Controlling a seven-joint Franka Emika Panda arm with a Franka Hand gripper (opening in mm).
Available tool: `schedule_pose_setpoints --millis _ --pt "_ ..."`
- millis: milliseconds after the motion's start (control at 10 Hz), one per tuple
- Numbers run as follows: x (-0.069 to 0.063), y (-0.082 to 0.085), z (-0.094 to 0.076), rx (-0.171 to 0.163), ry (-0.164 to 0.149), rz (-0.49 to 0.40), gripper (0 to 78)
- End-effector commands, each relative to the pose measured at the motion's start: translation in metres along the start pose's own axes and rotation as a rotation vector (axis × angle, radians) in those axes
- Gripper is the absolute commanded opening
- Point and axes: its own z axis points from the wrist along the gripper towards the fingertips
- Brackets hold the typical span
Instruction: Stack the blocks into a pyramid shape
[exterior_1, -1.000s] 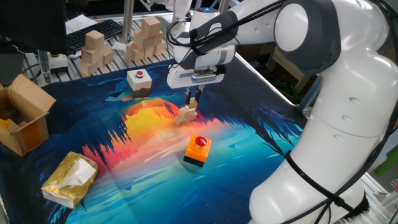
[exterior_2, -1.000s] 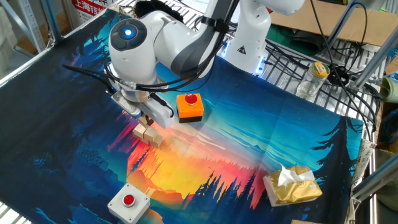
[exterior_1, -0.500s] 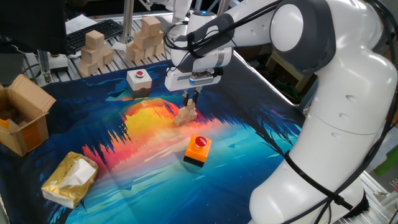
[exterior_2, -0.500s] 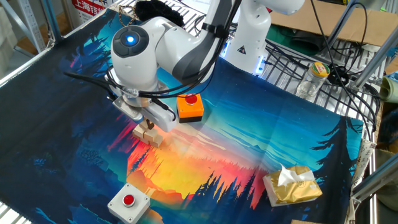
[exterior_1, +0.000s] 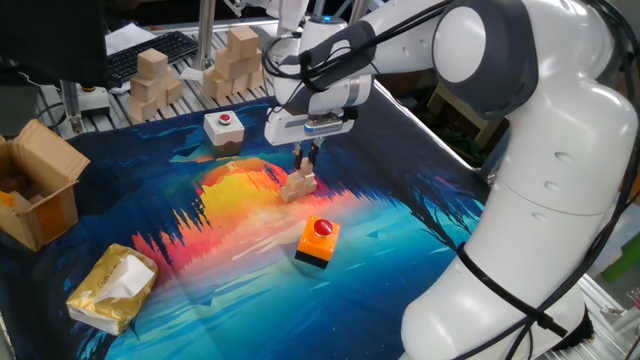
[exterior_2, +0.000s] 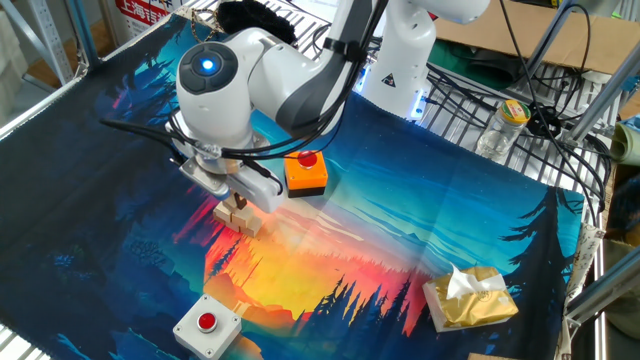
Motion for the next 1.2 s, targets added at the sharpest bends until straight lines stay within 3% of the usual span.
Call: schedule_pose_setpoints --millis 100,1200 --pt "-0.0011 0.0000 -0.0003 0.002 -0.001 -0.001 1.7" --pt "-0.0010 0.0001 -0.0002 0.021 0.015 0.014 1.7"
